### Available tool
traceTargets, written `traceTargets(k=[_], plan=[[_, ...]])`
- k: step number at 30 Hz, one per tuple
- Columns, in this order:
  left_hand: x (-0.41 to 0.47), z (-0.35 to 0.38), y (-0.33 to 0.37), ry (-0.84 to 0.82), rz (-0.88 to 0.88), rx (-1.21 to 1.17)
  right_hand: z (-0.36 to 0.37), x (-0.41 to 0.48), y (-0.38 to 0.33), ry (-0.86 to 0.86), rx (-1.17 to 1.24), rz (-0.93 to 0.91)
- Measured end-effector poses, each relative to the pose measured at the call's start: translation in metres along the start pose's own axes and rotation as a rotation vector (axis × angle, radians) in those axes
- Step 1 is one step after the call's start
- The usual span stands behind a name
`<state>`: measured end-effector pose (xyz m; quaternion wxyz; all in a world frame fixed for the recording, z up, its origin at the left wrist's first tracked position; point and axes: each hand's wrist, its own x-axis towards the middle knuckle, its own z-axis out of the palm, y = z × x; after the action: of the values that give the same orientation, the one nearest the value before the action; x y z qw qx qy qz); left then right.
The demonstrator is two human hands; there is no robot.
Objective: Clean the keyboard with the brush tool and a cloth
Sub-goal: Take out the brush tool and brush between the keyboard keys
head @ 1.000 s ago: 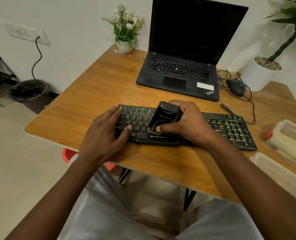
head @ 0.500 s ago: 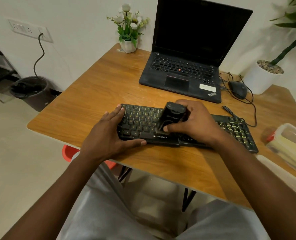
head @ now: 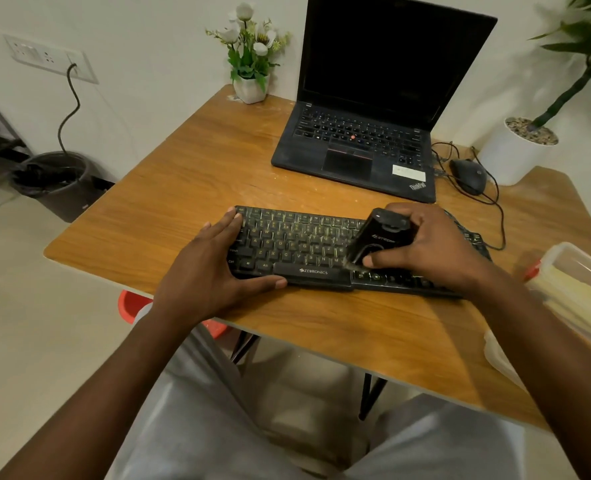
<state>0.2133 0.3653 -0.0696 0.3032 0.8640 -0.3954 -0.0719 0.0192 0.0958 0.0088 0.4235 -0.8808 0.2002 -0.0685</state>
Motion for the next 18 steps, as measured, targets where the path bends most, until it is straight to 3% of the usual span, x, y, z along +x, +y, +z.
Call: traceTargets(k=[13, 18], plan=[[-0.003, -0.003, 0.008, 0.027, 0.016, -0.034, 0.059, 0.032, -0.038, -0.019, 0.014, -0.105], [-0.001, -0.002, 0.004, 0.018, 0.025, -0.023, 0.050, 0.040, -0.037, -0.020, -0.032, -0.093]])
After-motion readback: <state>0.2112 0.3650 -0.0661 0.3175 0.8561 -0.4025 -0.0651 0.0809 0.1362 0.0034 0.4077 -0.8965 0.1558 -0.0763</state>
